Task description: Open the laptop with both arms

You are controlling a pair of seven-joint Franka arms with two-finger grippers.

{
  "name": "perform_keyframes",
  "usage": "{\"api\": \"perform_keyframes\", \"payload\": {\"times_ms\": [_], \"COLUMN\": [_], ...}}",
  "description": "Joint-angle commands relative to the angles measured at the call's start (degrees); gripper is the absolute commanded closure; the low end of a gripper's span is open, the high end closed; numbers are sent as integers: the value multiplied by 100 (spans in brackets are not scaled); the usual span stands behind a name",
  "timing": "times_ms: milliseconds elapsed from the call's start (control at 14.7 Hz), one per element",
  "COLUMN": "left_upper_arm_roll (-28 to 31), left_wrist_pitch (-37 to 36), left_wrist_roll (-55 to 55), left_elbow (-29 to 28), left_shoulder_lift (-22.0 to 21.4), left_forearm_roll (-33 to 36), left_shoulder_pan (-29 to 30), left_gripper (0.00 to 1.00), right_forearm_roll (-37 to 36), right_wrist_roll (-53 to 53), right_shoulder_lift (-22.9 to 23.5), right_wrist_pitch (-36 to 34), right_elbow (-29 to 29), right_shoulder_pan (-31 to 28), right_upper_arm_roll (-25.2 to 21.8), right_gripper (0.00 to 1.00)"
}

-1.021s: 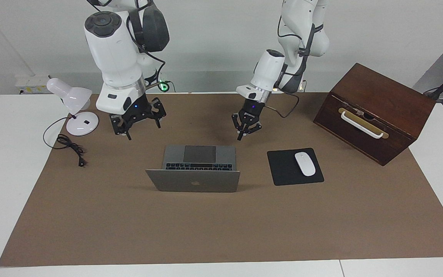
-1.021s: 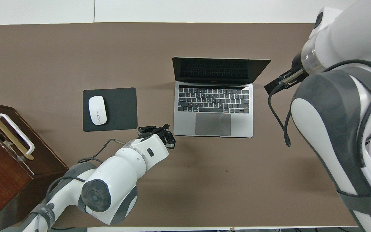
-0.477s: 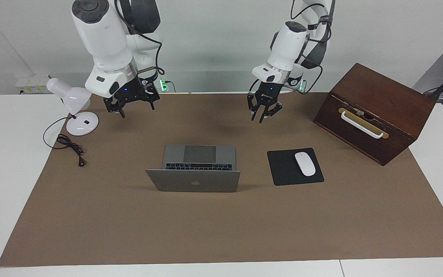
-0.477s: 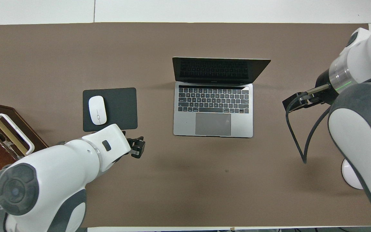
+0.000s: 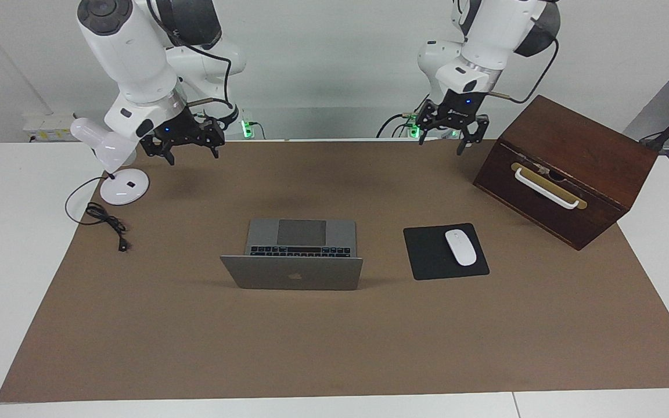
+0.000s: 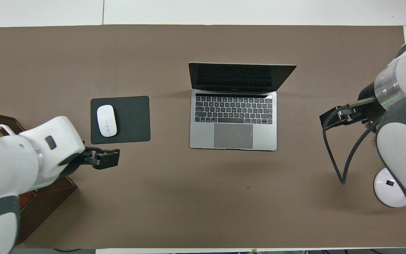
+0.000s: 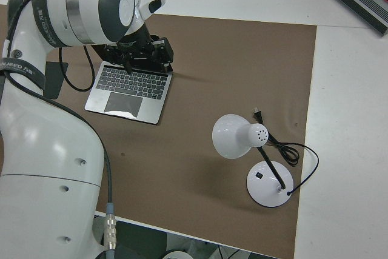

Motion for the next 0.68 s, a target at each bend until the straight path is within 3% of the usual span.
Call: {"api": "perform_keyframes", "payload": {"times_ms": [0, 204, 613], "left_upper_arm_roll": [-64, -55, -55], "left_wrist_pitch": [-859, -1328, -881], "left_wrist_roll": [609, 681, 313], "left_elbow": [574, 777, 882], "left_shoulder_lift": [-42, -42, -60], "left_forearm_roll": [10, 10, 607], "left_shoulder_pan": [788, 1343, 2275], "left_gripper": [0, 0, 0], "right_forearm_roll": [168, 159, 150], "right_wrist_roll": [49, 66, 461], "right_shoulder_lift": [-169, -143, -134], "right_wrist_pitch": [24, 225, 420], "right_elbow": [-241, -206, -198], "right_shoulder_pan": [-109, -187, -188], "right_upper_arm_roll": [37, -41, -244], "right_gripper": [0, 0, 0]}}
